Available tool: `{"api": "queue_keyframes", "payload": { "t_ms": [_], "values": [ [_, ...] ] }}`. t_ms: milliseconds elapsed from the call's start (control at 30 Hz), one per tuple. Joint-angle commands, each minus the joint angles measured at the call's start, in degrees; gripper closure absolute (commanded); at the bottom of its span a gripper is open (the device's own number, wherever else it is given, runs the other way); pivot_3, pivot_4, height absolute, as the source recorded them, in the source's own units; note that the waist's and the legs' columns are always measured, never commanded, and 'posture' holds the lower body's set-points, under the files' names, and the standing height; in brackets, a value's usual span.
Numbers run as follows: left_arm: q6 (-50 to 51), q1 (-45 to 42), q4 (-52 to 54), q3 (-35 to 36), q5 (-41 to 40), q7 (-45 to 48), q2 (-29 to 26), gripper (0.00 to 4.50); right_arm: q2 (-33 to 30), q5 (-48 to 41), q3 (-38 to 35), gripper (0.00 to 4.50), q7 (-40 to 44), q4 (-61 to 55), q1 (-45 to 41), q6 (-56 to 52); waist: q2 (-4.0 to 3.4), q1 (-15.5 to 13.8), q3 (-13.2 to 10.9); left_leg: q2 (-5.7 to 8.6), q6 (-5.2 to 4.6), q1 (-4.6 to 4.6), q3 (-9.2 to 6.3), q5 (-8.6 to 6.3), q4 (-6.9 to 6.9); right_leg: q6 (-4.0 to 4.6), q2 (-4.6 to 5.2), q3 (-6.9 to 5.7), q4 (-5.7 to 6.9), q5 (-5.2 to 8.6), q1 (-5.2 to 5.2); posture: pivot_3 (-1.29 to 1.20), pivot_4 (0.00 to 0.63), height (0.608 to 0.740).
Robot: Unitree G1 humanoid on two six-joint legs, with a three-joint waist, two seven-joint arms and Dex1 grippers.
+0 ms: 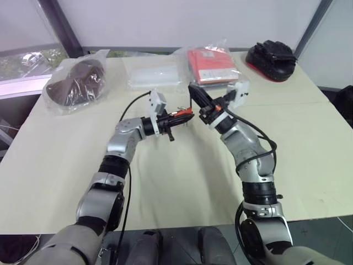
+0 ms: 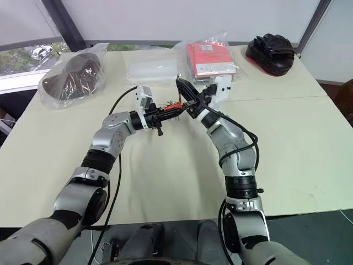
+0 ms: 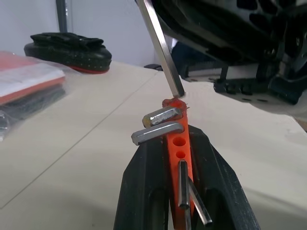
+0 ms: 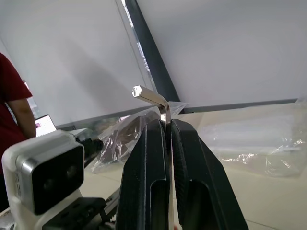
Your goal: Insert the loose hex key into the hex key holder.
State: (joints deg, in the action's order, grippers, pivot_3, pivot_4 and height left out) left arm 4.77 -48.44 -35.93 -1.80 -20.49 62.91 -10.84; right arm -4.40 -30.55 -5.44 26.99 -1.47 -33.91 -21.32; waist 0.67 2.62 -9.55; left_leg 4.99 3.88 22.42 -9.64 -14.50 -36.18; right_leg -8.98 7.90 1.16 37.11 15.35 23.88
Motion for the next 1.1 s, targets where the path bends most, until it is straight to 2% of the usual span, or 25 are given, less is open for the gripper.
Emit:
{"api": "queue_keyframes", "payload": {
  "t_ms": [33, 567, 1100],
  "values": [
    [-0.51, -1.65, 2.12, 0.67, -0.29, -0.07, 0.55, 4.5, 0.3, -0.18, 0.18, 4.46, 0.4, -0.8, -0.03, 1.44, 0.0, 0.0, 0.0, 0.0, 0.0, 0.0, 0.01, 0.0, 0.0, 0.0, 0.0, 0.0, 0.0, 0.0, 0.0, 0.0, 0.15, 0.74],
    [-2.72, 0.02, 1.35, -1.06, 3.18, 1.23, 0.98, 4.5, 0.3, -0.14, 0.35, 4.46, 0.22, -1.28, -0.25, 1.85, 0.0, 0.0, 0.0, 0.0, 0.0, 0.0, 0.0, 0.0, 0.0, 0.0, 0.0, 0.0, 0.0, 0.0, 0.0, 0.0, 0.15, 0.74],
    [-1.35, -1.3, 2.68, 0.59, 1.57, 1.0, 2.3, 4.5, 0.87, 0.2, 0.58, 4.46, 0.18, -0.63, 0.67, 2.64, 0.0, -0.01, 0.0, 0.0, 0.0, 0.0, 0.01, 0.0, 0.0, 0.0, 0.0, 0.0, 0.01, 0.0, 0.0, 0.0, 0.15, 0.74]
  ]
}}
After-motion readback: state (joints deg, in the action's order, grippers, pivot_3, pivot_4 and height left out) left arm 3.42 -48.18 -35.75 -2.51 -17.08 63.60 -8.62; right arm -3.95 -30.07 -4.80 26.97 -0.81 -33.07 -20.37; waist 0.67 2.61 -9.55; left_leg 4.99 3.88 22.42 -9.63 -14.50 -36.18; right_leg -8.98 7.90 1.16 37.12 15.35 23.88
